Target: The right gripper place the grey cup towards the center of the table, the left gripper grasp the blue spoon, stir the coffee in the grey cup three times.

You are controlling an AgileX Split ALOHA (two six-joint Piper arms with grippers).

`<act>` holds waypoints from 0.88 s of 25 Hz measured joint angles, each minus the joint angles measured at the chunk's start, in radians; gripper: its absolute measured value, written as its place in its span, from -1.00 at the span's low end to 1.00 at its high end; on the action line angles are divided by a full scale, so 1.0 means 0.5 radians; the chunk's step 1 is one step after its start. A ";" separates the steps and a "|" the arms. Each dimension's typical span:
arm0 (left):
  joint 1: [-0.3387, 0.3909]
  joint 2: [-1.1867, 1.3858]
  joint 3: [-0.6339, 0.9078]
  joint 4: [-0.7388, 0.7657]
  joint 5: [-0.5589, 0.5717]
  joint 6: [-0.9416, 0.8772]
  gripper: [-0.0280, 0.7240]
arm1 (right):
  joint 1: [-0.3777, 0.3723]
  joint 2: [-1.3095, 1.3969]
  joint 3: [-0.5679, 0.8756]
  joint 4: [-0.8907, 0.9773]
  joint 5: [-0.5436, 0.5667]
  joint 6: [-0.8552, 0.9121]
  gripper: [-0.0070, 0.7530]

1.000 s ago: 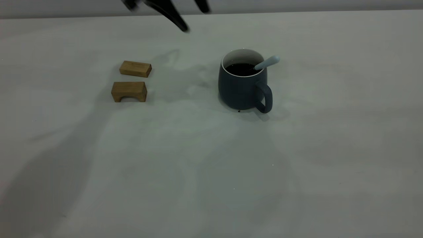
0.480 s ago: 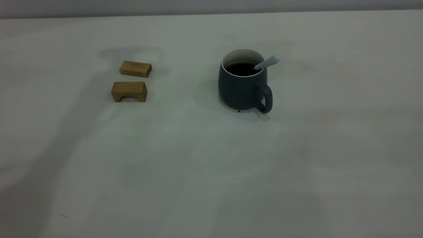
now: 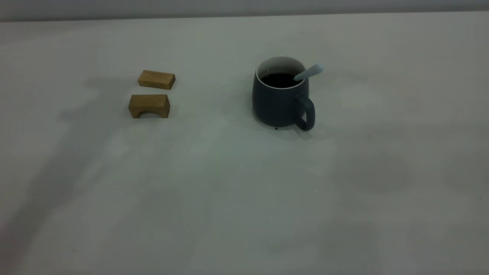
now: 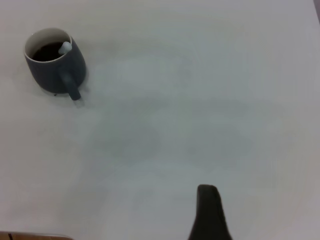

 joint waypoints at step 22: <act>0.821 -2.648 2.179 -0.030 -0.021 0.003 0.48 | 0.000 0.000 0.000 0.000 0.000 0.000 0.58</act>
